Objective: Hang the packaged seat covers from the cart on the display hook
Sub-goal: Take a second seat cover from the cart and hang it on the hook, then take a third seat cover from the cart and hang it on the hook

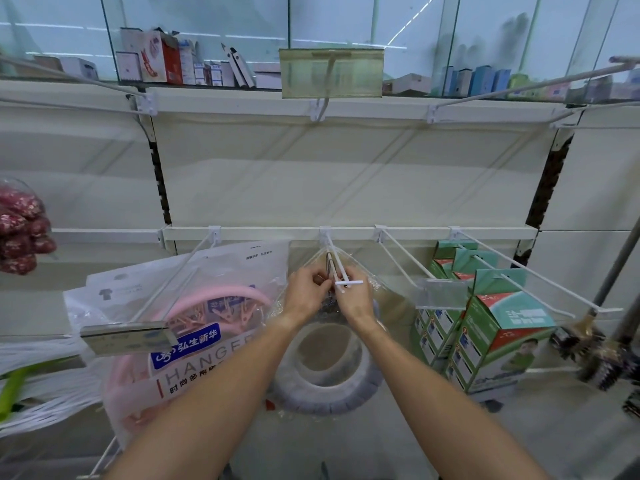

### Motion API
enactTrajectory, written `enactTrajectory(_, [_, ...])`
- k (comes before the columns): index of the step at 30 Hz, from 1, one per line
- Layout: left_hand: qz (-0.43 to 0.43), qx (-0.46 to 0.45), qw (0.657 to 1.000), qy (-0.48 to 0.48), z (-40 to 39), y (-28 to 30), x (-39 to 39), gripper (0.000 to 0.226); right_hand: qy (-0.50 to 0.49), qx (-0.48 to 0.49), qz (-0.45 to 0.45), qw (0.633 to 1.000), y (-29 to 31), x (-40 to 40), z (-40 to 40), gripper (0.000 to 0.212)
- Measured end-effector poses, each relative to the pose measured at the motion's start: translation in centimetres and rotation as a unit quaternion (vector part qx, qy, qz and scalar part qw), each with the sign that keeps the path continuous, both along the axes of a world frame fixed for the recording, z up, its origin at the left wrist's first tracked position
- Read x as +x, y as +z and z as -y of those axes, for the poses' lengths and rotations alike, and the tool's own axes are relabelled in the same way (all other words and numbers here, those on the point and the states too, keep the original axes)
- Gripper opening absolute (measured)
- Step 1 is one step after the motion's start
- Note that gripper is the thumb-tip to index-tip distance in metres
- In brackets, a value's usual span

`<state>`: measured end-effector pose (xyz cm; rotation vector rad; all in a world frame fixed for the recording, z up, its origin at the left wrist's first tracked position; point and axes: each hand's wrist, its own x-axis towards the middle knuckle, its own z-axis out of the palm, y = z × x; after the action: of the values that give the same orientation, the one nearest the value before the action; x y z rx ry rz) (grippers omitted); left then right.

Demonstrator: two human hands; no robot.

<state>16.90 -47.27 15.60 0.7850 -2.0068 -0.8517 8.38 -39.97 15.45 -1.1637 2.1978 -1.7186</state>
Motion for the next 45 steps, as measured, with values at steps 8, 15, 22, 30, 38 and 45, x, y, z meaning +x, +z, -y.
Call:
enactTrajectory(8, [0.030,-0.059,0.998,0.018,-0.2,-1.4,0.8,0.015,-0.011,0.056,-0.053,0.997,-0.5,0.3,-1.1,0.018])
enactTrajectory(15, [0.061,-0.196,0.977,0.055,-1.2,-3.2,2.5,0.010,-0.023,0.059,-0.122,0.991,-2.0,0.1,-2.5,0.017])
enactTrajectory(22, [0.040,-0.150,0.986,-0.053,-5.3,-4.2,3.6,0.011,-0.036,0.099,-0.113,0.988,-3.9,1.3,-7.7,0.035])
enactTrajectory(30, [0.097,-0.111,0.969,-0.197,-11.4,-5.5,2.9,0.009,-0.058,0.137,-0.124,0.981,-6.2,2.0,-16.5,0.025])
enactTrajectory(38, [0.170,-0.088,0.924,-0.332,-18.6,-6.5,0.9,0.011,-0.103,0.204,-0.081,0.970,-8.6,-0.1,-26.4,0.020])
enactTrajectory(45, [0.209,-0.088,0.884,-0.408,-25.2,-8.2,-4.2,0.009,-0.158,0.255,-0.023,0.954,-10.9,-3.6,-36.6,0.019])
